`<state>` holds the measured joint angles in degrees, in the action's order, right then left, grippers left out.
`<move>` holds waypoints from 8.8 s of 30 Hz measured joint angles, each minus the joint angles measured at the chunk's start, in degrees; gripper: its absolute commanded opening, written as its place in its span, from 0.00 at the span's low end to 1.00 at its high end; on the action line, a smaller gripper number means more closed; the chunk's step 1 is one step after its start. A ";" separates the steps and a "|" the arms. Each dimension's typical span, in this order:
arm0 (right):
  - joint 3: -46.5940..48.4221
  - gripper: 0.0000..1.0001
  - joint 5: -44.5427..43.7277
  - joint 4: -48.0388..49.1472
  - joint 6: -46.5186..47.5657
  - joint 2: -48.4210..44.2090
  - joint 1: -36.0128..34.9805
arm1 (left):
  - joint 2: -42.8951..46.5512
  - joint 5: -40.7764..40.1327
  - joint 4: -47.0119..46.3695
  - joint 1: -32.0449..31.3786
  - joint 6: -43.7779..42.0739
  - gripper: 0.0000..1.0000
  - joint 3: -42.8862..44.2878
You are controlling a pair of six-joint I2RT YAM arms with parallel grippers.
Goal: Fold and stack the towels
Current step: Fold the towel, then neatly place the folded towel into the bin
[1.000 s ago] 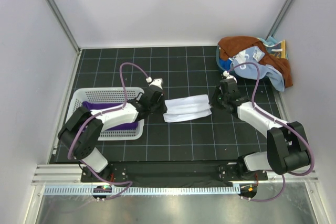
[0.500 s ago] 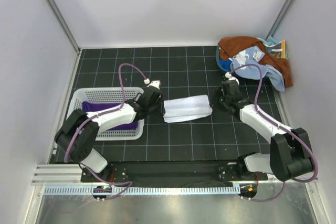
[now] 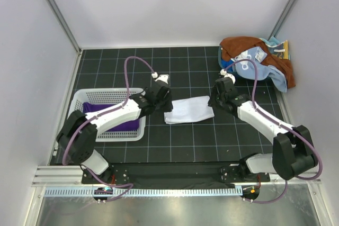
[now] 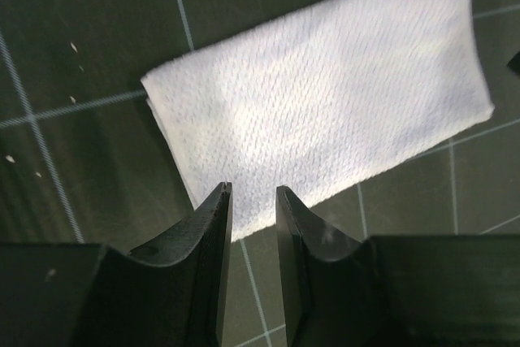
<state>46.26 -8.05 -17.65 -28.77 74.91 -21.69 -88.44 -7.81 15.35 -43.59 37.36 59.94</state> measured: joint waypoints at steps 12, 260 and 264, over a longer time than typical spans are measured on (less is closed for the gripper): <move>-0.20 0.37 -2.29 -1.73 -0.13 4.48 0.07 | -9.01 -0.57 3.80 -3.69 3.56 0.27 0.00; 78.62 0.01 -8.28 -0.68 -18.60 57.79 -46.34 | 50.47 -20.11 47.56 0.98 1.44 0.55 28.57; 81.92 0.01 -8.20 -0.61 -17.75 60.37 -46.34 | 50.47 -20.11 47.56 0.98 1.14 0.55 28.02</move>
<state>128.18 -16.25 -18.26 -46.52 135.28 -68.03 -37.98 -27.92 62.92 -42.61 38.50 87.96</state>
